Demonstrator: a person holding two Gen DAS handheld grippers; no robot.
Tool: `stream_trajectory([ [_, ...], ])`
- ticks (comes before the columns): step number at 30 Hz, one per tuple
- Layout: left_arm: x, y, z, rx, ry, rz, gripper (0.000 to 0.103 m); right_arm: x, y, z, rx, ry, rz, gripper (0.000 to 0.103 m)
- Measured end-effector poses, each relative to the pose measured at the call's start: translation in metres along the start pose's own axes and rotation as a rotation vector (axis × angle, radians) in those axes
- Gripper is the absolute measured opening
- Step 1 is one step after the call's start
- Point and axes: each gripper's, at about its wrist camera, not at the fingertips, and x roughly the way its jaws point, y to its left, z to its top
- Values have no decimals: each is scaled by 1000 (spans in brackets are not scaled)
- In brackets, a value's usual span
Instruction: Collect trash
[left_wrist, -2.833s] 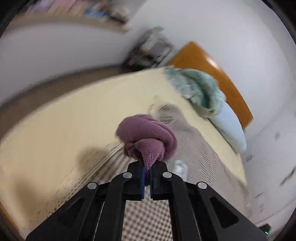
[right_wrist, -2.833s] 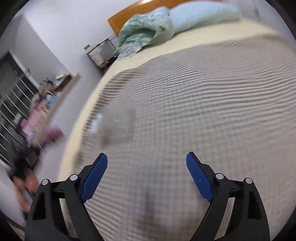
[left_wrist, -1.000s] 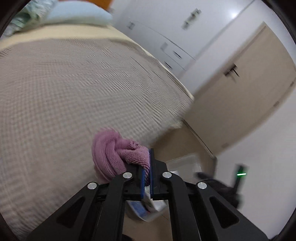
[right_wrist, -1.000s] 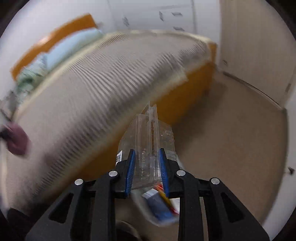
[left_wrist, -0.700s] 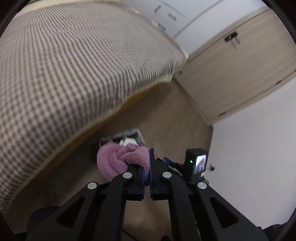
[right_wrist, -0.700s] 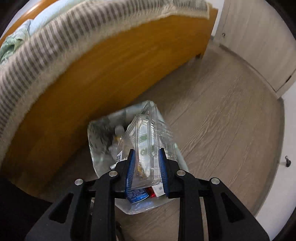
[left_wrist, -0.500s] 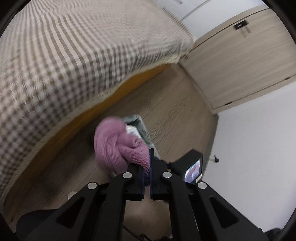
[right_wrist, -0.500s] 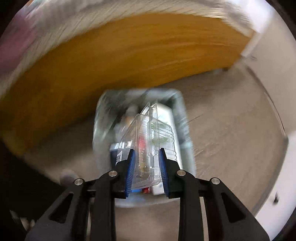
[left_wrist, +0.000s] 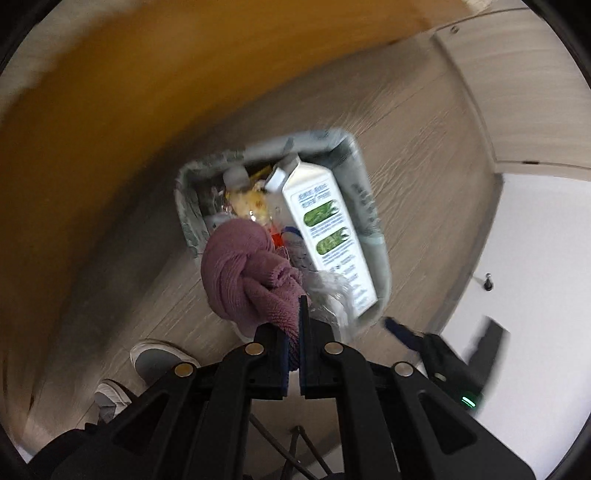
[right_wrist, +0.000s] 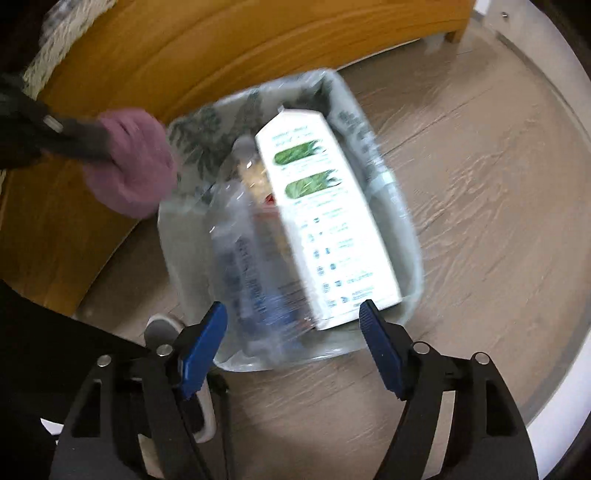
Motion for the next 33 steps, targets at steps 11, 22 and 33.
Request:
stream_trajectory([
  [11,15,22,21,-73,-65,31,75,-13,-5,0,62,-36,-10,71],
  [22,-17,26,3,-73,-105,66,75,-26,-1,13,78,-58,-47,71],
  [33,-52,17,-41,-14,-130,23,79,-60,14,9,39,-82,-144,71],
])
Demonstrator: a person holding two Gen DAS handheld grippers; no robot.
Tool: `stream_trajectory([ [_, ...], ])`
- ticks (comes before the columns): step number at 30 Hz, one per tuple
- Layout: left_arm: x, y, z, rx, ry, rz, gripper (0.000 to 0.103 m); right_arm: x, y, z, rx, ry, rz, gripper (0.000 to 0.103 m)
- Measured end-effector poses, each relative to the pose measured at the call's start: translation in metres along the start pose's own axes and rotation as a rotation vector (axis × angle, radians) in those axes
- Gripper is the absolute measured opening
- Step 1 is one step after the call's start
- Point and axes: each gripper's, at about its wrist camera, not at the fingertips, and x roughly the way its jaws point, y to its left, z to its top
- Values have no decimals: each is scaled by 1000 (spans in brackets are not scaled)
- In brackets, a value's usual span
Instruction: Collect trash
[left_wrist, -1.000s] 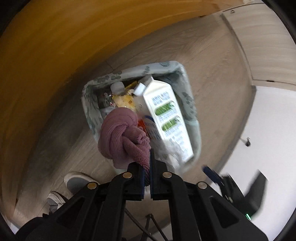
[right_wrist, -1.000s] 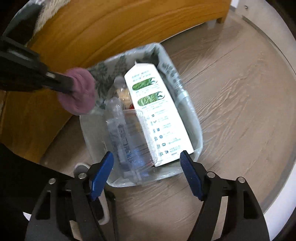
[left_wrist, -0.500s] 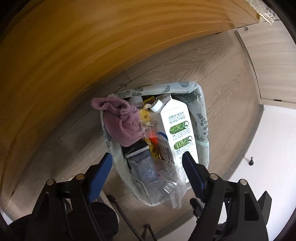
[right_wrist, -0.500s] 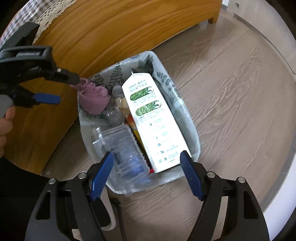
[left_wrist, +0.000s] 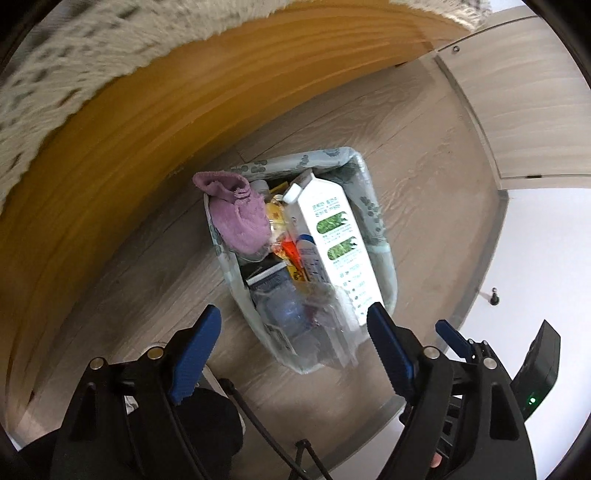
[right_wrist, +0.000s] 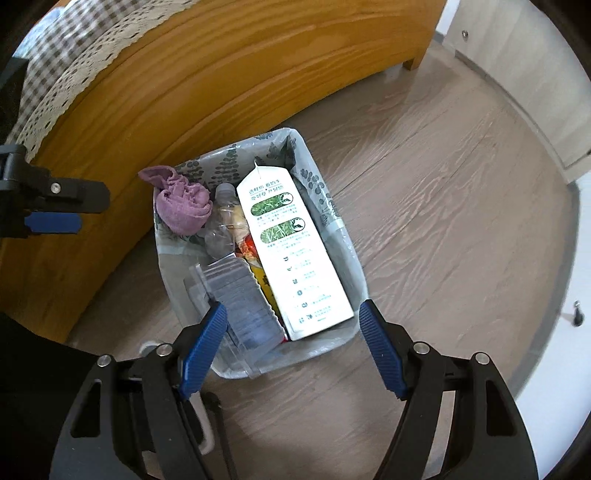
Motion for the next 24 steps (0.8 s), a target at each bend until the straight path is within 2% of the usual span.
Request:
stream_trajectory([
  [3,-30,1,-11,-1,-46,-73,79,-16,6,2,-25,-27,-24,71],
  [6,-78,5,-19,-1,-146,-137,79,-34,13,10,-26,-72,-32,71],
  [10,-164,27,-33,33,-302,-170,79,-63,38,30,-46,-144,-19,71],
  [13,-226,59,-43,16,-406,-155,79,-97,75,55,-138,-239,-32,71],
  [15,-276,90,-53,-4,-498,-139,81,-127,109,76,-207,-322,-9,71],
  [17,-330,126,-67,-29,-605,-86,82,-154,141,95,-264,-396,22,71],
  [19,-381,161,-79,-57,-693,27,84,-181,180,114,-321,-462,68,71],
  [22,-434,201,-90,-86,-762,193,84,-220,251,145,-422,-539,147,71],
  [24,-471,231,-94,-111,-802,266,85,-242,307,167,-501,-555,214,71],
])
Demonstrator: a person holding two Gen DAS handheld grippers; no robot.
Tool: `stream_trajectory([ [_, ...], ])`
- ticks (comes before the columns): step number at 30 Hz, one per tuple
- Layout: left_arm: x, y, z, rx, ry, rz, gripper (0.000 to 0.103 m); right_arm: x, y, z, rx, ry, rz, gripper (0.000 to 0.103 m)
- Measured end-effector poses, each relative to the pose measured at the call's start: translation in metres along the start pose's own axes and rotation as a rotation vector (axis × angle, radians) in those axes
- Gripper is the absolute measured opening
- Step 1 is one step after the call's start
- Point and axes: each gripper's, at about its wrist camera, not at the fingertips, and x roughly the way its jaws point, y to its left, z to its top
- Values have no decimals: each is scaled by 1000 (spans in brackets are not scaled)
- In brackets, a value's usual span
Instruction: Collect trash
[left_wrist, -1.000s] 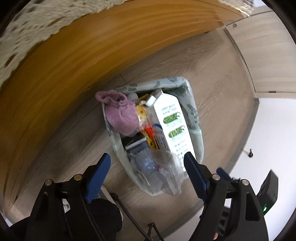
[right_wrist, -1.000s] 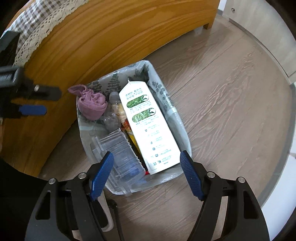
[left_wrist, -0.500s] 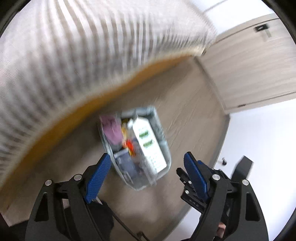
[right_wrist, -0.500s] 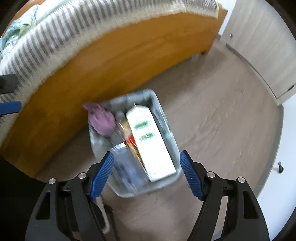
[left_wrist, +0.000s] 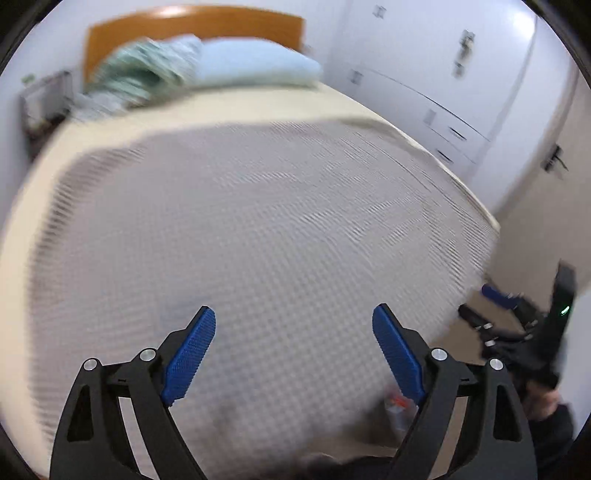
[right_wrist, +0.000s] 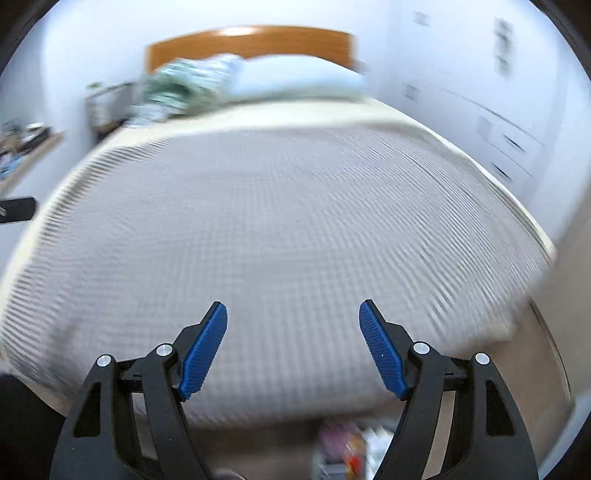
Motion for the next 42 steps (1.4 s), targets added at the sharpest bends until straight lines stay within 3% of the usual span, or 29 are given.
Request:
stream_trajectory([
  [4,-27,71,52,-42,-99,149,95,22,72,91,-89,-31,129,71],
  [6,-31,110,78,-80,-126,174,96,40,106,139,-102,-48,179,71],
  [11,-14,192,129,-181,-133,292,96,96,159,227,-90,-34,169,71],
  [14,-1,228,145,-247,-175,336,96,124,181,256,-16,23,166,71],
  [17,14,253,157,-314,-170,356,96,141,186,269,86,55,171,71],
  [21,31,268,175,-270,-205,395,96,153,193,289,100,38,154,71],
  [24,34,270,183,-226,-269,412,96,150,198,301,90,-100,135,71],
  [26,33,270,190,-203,-352,406,96,147,201,306,66,-202,116,78],
  [29,26,264,191,-173,-474,416,96,141,202,309,41,-351,112,79],
  [31,22,257,190,-153,-536,423,96,136,201,308,30,-405,120,79],
  [36,6,243,184,-131,-600,419,96,130,201,309,-30,-425,101,79],
  [42,-32,222,171,-160,-655,416,96,94,197,303,-64,-441,89,79],
])
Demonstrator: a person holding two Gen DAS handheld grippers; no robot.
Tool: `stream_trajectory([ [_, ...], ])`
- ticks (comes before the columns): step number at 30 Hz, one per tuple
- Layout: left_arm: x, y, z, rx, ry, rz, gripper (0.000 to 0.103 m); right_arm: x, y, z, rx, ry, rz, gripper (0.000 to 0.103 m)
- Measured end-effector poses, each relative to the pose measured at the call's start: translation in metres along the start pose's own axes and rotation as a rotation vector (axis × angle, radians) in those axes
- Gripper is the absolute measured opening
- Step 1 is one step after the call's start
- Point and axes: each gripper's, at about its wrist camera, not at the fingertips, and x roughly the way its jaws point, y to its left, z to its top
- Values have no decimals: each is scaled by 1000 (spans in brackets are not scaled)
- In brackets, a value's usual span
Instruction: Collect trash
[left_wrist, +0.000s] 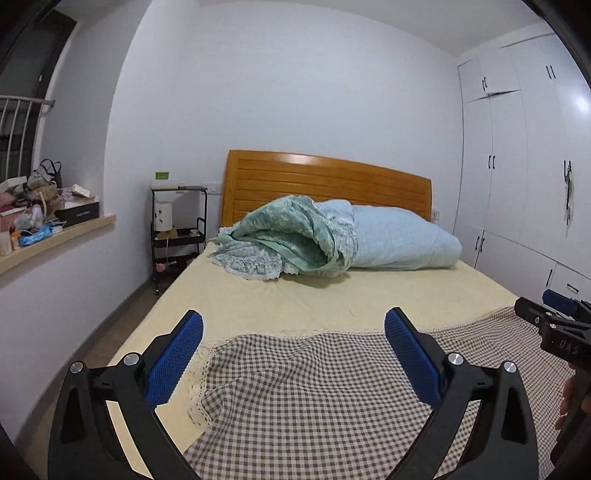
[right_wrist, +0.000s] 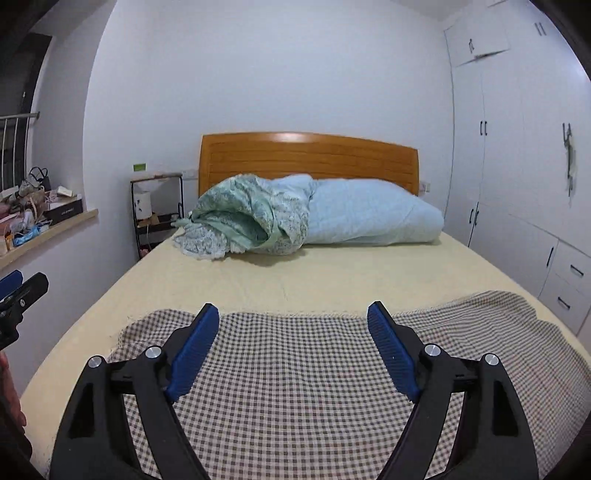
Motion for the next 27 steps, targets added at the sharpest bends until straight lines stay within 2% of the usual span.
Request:
stream_trajectory([
  [4,-35,-6,3,-19,-9,-39,96,-27,-1,6,-2,-34,8,79],
  [7,-64,-17,0,29,-39,-46,96,-49,-3,3,3,-60,3,79],
  [10,-92,-22,-2,50,-52,-52,96,-69,-6,-9,8,-47,29,79],
  [15,-148,-25,-8,37,-87,-43,96,-106,-8,-28,-17,-38,5,79],
  [21,-228,-28,-23,64,-113,-24,96,-163,-17,-45,-8,-19,10,79],
  [27,-316,-17,-39,43,-142,-8,96,-225,-17,-80,-20,-26,26,79],
])
